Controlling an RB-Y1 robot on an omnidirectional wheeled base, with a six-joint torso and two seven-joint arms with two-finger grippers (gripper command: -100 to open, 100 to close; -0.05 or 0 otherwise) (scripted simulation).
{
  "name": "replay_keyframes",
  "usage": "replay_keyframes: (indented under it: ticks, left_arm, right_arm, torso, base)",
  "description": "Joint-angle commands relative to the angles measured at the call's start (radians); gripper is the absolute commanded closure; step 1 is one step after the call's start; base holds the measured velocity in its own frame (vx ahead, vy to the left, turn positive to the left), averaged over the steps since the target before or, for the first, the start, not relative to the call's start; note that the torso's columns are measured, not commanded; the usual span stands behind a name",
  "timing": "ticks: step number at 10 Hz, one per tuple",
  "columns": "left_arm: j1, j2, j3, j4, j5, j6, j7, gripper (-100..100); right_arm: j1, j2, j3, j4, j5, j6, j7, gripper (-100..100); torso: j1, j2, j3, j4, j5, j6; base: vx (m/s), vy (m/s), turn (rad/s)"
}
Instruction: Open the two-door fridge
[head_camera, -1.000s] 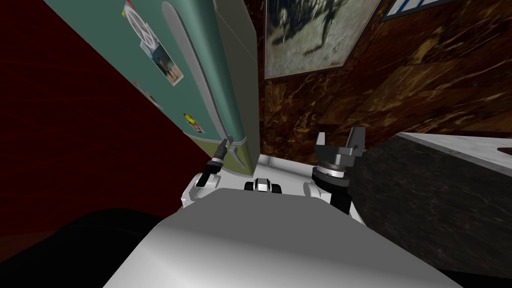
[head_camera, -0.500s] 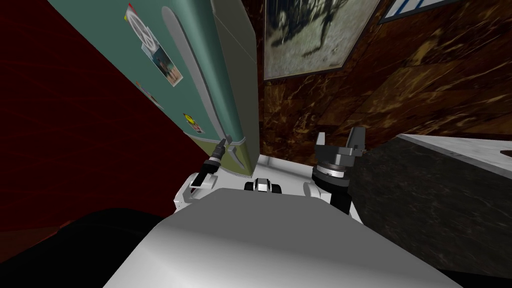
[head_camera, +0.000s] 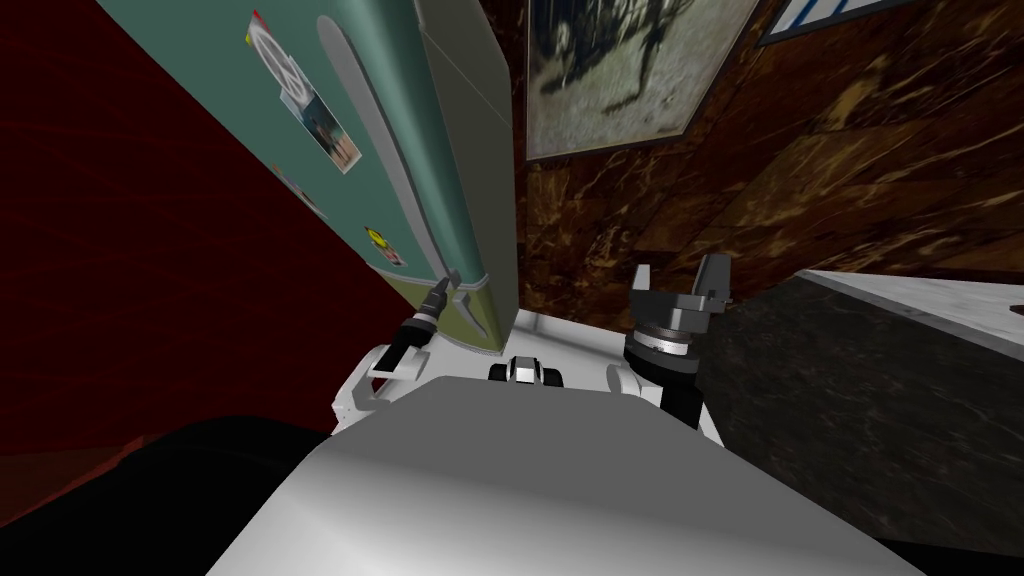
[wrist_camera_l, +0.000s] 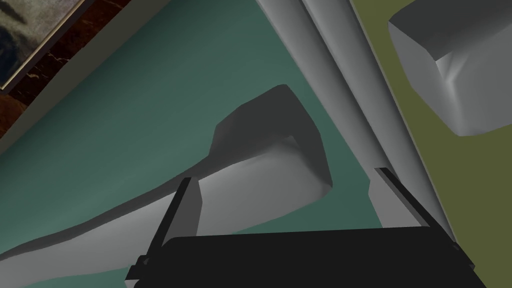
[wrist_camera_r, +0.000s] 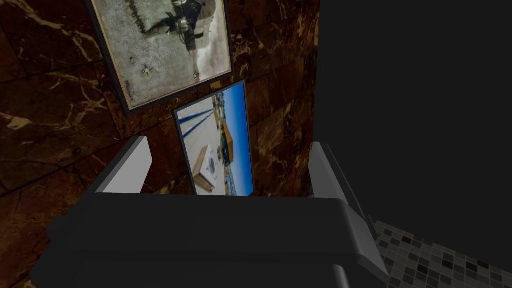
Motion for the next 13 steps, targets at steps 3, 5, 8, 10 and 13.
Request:
replay_keyframes:
  ticks: [3,5,8,10,13]
  left_arm:
    - [0.018,0.042,0.02,-0.061,0.007,0.109,0.006,-100]
    - [0.026,0.057,0.029,-0.086,0.009,0.147,0.008,-100]
    - [0.017,0.052,0.035,-0.083,0.009,0.15,0.009,-100]
    - [0.016,0.102,-0.015,-0.101,0.024,0.106,0.003,100]
    - [0.015,0.188,-0.071,-0.12,0.038,0.05,-0.004,100]
  right_arm:
    - [0.0,0.0,0.0,0.0,0.0,0.0,0.0,0]
    - [0.0,0.0,0.0,0.0,0.0,0.0,0.0,0]
    - [0.0,0.0,0.0,0.0,0.0,0.0,0.0,0]
    - [0.0,0.0,0.0,0.0,0.0,0.0,0.0,0]
    - [0.0,0.0,0.0,0.0,0.0,0.0,0.0,0]
  torso:
    - [0.0,0.001,0.001,0.0,0.0,0.0]
    - [0.003,0.003,0.002,0.002,0.001,-0.003]
    - [0.006,0.006,0.004,0.003,0.002,-0.004]
    - [0.004,0.009,0.005,0.005,0.0,-0.005]
    - [0.018,0.009,0.004,0.012,-0.001,-0.011]
  base:
    - [0.001,-0.045,0.011]
    - [0.011,-0.031,-0.006]
    - [0.03,-0.006,-0.057]
    - [-0.012,0.065,0.161]
    - [-0.02,0.148,0.314]
